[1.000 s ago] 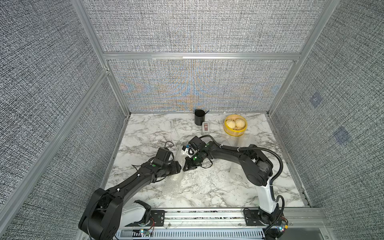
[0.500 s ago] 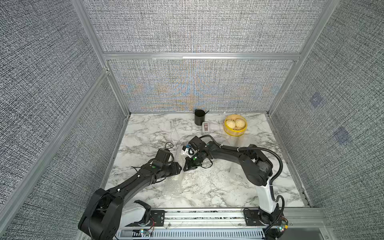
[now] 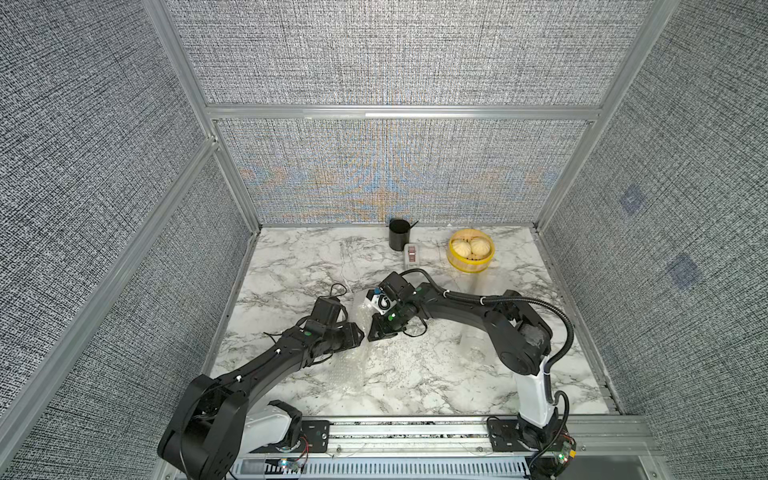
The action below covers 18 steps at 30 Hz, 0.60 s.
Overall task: Wrap vases in bubble wrap
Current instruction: Stick the tape on the bubble wrap.
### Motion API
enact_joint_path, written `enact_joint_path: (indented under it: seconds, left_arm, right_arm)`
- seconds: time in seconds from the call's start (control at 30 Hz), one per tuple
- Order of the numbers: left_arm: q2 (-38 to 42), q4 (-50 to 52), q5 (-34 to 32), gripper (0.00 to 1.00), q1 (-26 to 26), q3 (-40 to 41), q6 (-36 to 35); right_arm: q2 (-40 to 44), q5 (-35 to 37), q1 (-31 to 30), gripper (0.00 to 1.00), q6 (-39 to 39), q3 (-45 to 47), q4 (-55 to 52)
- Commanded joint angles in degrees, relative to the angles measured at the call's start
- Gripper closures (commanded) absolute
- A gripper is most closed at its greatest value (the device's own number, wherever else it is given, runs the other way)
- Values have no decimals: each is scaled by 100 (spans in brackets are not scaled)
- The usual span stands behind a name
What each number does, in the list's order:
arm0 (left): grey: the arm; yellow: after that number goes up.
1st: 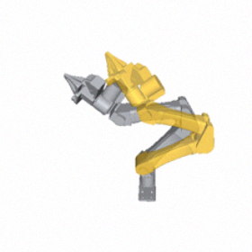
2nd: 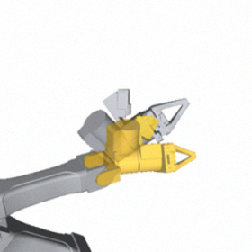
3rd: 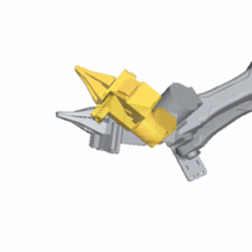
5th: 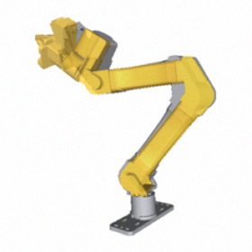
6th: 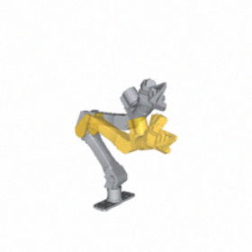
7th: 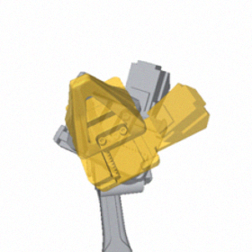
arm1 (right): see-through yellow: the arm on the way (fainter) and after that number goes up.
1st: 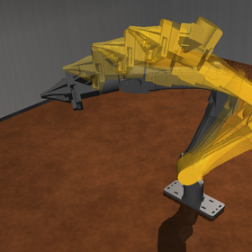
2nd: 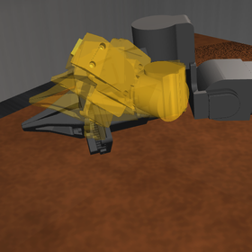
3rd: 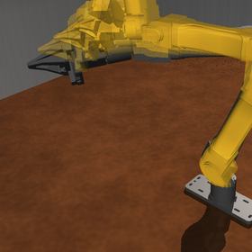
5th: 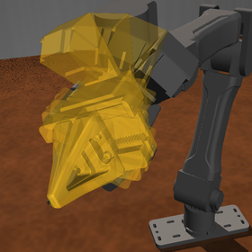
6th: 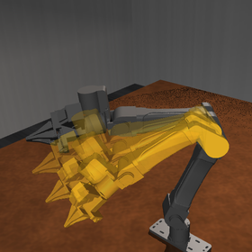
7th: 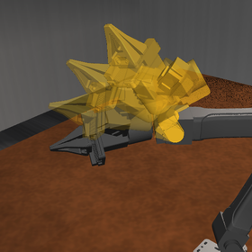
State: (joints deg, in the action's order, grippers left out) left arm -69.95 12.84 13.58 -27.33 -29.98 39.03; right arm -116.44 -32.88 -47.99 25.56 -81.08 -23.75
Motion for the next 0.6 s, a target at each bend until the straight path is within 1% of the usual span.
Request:
enact_joint_path:
  seconds: [0.0, 0.2, 0.4, 0.57]
  left_arm:
    - [-10, 483, -436, 45, 15, 96, 52]
    - [8, 487, -458, 45, 35, 114, 72]
    - [-17, 454, -404, 45, 35, 89, 55]
    - [-38, 458, -355, 45, 35, 62, 48]
  right_arm:
    - [103, 82, -10, 80, -52, 79, -48]
    - [292, 126, -11, 72, -67, 295, -103]
    - [492, 466, 3, 71, -259, 417, -430]
    - [636, 708, 17, 72, -455, 271, -853]
